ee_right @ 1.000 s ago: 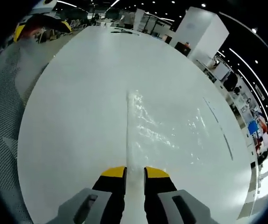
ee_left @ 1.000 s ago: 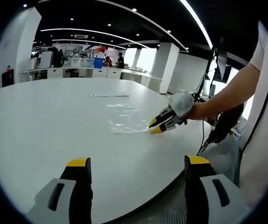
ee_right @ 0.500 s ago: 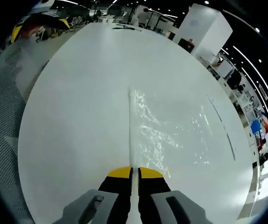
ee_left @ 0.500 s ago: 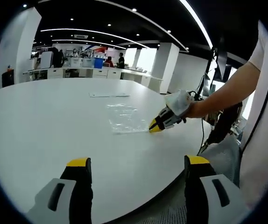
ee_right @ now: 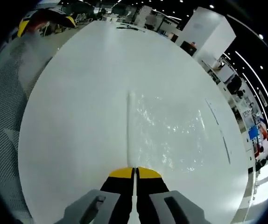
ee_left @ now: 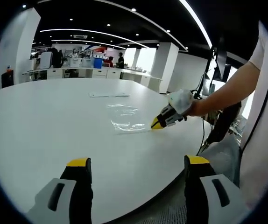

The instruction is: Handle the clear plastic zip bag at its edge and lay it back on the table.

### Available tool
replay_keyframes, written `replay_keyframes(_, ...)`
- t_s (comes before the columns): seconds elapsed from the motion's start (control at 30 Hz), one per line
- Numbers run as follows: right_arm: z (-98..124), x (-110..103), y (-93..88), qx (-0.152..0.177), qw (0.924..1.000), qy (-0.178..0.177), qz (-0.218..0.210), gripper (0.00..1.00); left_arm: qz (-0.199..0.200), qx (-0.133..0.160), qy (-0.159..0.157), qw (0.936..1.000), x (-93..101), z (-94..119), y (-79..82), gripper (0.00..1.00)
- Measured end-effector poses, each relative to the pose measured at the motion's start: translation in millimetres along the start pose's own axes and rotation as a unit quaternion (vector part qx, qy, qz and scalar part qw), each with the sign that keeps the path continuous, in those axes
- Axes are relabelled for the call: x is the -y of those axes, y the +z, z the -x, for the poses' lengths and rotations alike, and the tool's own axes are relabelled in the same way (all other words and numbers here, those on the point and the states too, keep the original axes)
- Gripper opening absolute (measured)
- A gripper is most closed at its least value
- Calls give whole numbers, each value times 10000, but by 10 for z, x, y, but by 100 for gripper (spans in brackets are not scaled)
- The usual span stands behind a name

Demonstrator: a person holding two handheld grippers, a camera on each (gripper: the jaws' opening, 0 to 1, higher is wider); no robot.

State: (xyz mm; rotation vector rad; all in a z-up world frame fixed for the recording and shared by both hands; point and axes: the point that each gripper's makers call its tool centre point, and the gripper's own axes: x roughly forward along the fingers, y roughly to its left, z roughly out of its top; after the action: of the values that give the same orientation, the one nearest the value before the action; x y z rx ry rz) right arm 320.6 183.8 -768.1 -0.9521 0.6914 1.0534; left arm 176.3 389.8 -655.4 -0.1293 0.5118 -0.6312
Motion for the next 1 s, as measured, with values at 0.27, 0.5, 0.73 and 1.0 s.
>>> replay_keyframes(0.27,148,32,82,61,9990,-21,439,0,-17,-20,-1,10000,-12,-4,-15,80)
replay_keyframes(0.5,342,92,211,199,9972,-119,708,0,-39,-37,-19,10000,-6,-6,-21,80)
replay_keyframes(0.73,565,160,320,310,9936,-255,1055,0,-245,-60,-75,9997,48,-1,-7,77)
replay_keyframes(1.0,797,201,419,424,9904,-435,1240,0,-354,-124,-139,9992,87,2,-14,77)
